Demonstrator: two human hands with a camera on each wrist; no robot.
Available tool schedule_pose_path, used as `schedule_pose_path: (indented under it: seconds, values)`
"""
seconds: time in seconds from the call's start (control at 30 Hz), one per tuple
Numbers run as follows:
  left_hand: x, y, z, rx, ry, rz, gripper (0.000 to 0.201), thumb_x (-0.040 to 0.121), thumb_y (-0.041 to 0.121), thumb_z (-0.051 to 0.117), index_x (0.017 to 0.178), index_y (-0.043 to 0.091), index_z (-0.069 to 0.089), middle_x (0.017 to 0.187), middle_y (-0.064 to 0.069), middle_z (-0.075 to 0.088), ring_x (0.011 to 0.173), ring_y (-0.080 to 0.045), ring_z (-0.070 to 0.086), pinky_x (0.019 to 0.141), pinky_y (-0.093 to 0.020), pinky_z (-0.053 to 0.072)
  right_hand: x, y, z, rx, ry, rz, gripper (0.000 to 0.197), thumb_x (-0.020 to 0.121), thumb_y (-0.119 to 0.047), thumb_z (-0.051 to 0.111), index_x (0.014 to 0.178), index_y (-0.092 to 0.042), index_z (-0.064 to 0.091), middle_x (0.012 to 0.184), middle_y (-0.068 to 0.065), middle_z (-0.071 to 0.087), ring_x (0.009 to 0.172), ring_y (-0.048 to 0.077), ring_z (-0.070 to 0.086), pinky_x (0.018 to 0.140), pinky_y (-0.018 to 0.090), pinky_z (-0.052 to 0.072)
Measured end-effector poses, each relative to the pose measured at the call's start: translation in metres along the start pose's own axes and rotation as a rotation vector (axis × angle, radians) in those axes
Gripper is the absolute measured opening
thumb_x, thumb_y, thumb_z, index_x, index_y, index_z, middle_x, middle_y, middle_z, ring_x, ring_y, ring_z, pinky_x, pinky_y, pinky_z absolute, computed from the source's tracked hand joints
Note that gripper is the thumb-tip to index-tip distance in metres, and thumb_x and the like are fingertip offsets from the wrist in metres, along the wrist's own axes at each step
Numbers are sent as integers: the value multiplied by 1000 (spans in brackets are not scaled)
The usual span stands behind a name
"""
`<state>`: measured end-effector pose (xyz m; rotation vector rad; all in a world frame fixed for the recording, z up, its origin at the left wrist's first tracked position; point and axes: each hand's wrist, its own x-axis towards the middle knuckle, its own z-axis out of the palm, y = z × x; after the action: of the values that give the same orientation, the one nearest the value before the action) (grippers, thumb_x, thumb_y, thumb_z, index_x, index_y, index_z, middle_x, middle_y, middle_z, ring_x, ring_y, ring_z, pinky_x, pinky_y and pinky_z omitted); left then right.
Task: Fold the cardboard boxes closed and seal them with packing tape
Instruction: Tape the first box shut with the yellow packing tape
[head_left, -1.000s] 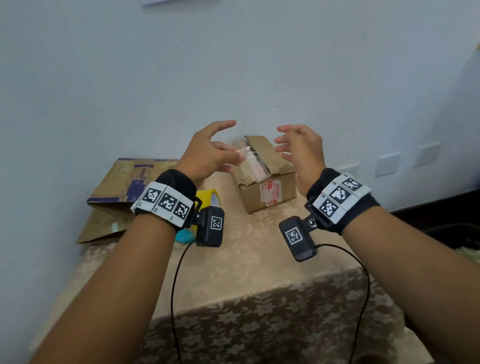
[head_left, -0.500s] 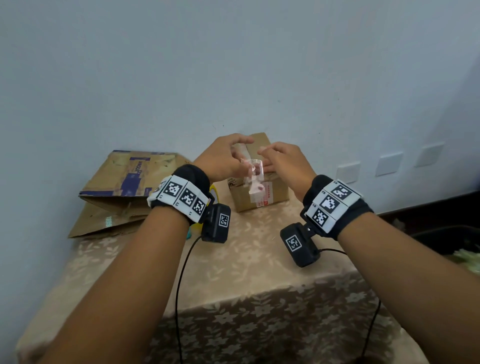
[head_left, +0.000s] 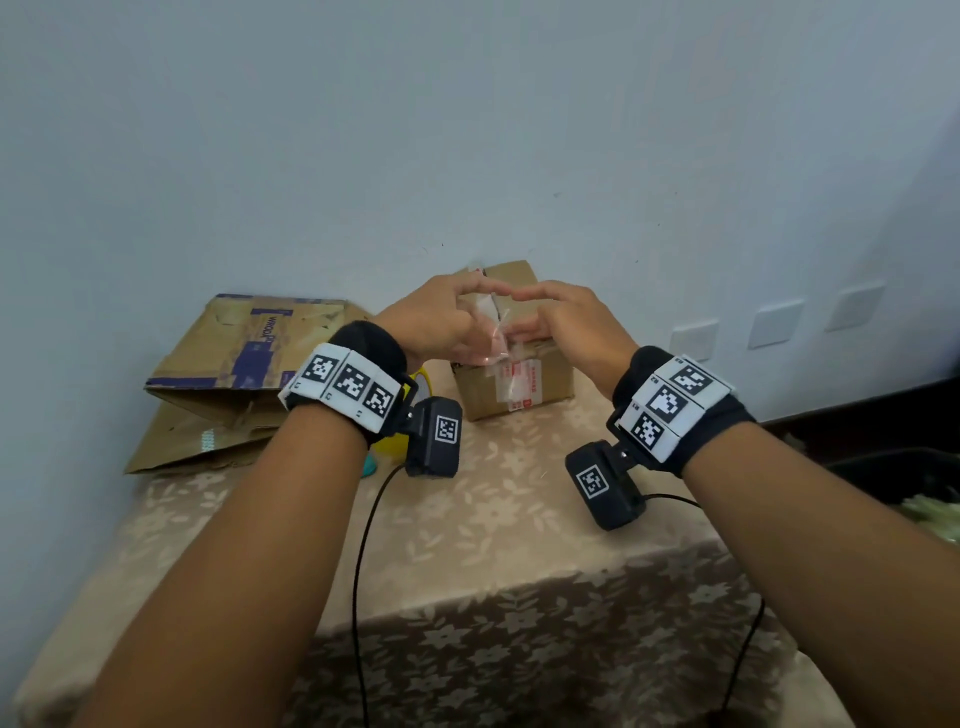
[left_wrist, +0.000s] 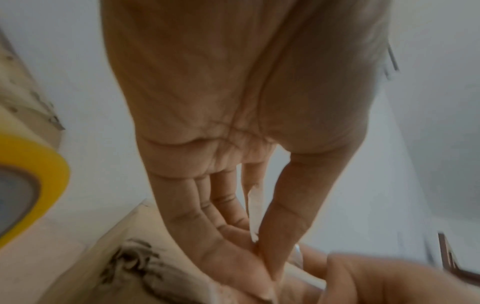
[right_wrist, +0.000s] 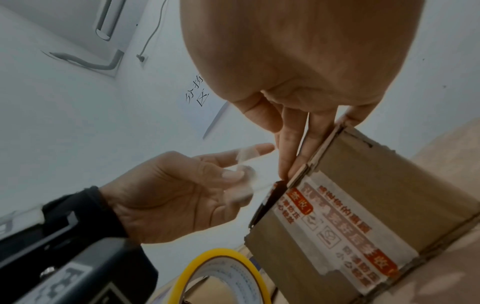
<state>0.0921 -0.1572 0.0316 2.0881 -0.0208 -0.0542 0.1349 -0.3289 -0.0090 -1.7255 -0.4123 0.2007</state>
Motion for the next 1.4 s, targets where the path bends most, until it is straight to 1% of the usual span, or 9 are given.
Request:
schedule_pose_path:
  seconds: [0.13, 0.43, 0.5, 0.63, 0.7, 0.83, 1.1, 1.3, 1.4]
  values:
    - [-2, 1, -7, -86, -5, -14, 63, 83, -19, 65, 134, 18, 61, 68, 2, 64, 73, -11, 70, 73, -30, 60, -3, -2, 2, -40, 9, -32, 52, 100, -4, 38, 145, -26, 51, 111, 2, 74, 93, 4, 69, 59, 9, 51]
    - [0, -7, -6, -147, 33, -58, 66, 82, -19, 66, 138, 16, 58, 66, 3, 66, 73, -12, 73, 74, -30, 61, -2, -1, 6, -102, -4, -51, 53, 104, -13, 36, 154, -31, 41, 119, -8, 68, 113, 15, 66, 96, 29, 52]
    - [0, -9, -6, -168, 39, -66, 65, 84, -19, 65, 138, 17, 58, 65, 3, 66, 72, -11, 73, 71, -28, 60, -2, -2, 8, -103, -28, -71, 53, 106, -15, 38, 155, -34, 37, 130, -8, 62, 118, 15, 63, 93, 25, 49]
    - [-1, -12, -8, -209, 32, -79, 61, 85, -15, 65, 136, 19, 60, 72, -2, 68, 75, -13, 70, 73, -28, 59, 2, 0, 8, -164, -43, -63, 57, 100, -10, 50, 154, -28, 44, 152, 0, 52, 141, 17, 46, 117, 39, 38]
    - [-1, -13, -8, -213, 35, -81, 60, 85, -15, 65, 134, 19, 61, 73, -2, 68, 76, -14, 70, 72, -28, 58, 4, 2, 7, -182, -19, -42, 54, 99, -10, 49, 150, -27, 49, 146, 0, 58, 139, 16, 47, 116, 37, 39]
    - [0, -12, -3, -209, 49, -68, 64, 82, -17, 68, 135, 18, 60, 75, -3, 65, 76, -14, 69, 75, -31, 60, 8, 7, 7, -179, -20, -14, 46, 101, -11, 46, 145, -22, 54, 115, -4, 74, 111, 4, 63, 83, 17, 50]
    - [4, -13, 5, -142, 74, -62, 72, 78, -19, 71, 139, 17, 55, 69, 0, 70, 80, -18, 74, 75, -33, 63, 7, 5, 6, -152, -2, 14, 50, 95, -12, 54, 145, -20, 56, 144, 6, 58, 134, 23, 53, 113, 43, 45]
    - [5, -14, 6, -132, 73, -55, 75, 79, -17, 73, 142, 17, 52, 68, 1, 70, 76, -16, 73, 82, -37, 63, -1, -3, 7, -176, -40, 24, 89, 62, -28, 58, 150, -17, 49, 135, 9, 63, 127, 24, 58, 111, 42, 47]
    - [6, -15, 7, -132, 79, -57, 77, 79, -17, 73, 144, 17, 50, 67, 3, 70, 75, -16, 73, 79, -36, 63, 1, -2, 6, -160, -36, 34, 83, 67, -24, 59, 150, -16, 50, 133, 8, 63, 126, 22, 58, 109, 40, 48]
